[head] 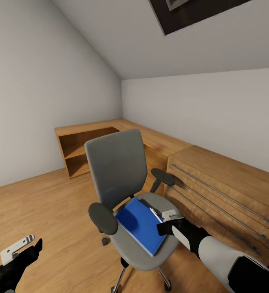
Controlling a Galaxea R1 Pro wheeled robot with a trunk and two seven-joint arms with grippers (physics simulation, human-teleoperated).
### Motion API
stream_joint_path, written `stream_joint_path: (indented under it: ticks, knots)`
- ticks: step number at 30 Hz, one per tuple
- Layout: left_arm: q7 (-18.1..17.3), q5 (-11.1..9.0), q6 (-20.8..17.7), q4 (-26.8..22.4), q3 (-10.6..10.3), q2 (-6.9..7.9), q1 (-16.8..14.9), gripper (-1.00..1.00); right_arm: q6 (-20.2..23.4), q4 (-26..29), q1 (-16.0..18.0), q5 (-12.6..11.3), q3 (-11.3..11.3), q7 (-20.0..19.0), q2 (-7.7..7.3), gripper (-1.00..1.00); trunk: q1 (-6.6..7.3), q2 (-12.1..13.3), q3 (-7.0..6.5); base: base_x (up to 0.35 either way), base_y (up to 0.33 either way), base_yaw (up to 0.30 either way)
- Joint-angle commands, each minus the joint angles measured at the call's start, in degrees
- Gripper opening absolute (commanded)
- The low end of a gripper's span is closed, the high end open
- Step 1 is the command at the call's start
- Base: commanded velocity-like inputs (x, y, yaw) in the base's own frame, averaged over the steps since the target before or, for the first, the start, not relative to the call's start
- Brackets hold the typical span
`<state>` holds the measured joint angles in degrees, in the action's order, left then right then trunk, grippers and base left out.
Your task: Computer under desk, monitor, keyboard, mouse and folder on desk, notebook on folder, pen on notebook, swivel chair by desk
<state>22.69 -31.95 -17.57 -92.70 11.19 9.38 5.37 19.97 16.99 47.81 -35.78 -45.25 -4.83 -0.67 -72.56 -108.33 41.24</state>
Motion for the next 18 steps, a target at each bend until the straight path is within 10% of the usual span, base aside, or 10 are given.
stream_joint_path:
  ticks: [1,18]
  knots:
    - [0.3,-0.5,-0.2,-0.1,0.0,0.02,0.0,1.00,0.2,0.1,-1.4,-0.9,-0.3,-0.2,-0.04,-1.00,0.00,0.0,0.06,0.000,0.000,0.000]
    - [0.3,-0.5,-0.2,-0.1,0.0,0.02,0.0,1.00,0.2,0.1,-1.4,-0.9,-0.3,-0.1,-0.03,-1.00,0.00,0.0,0.06,0.000,0.000,0.000]
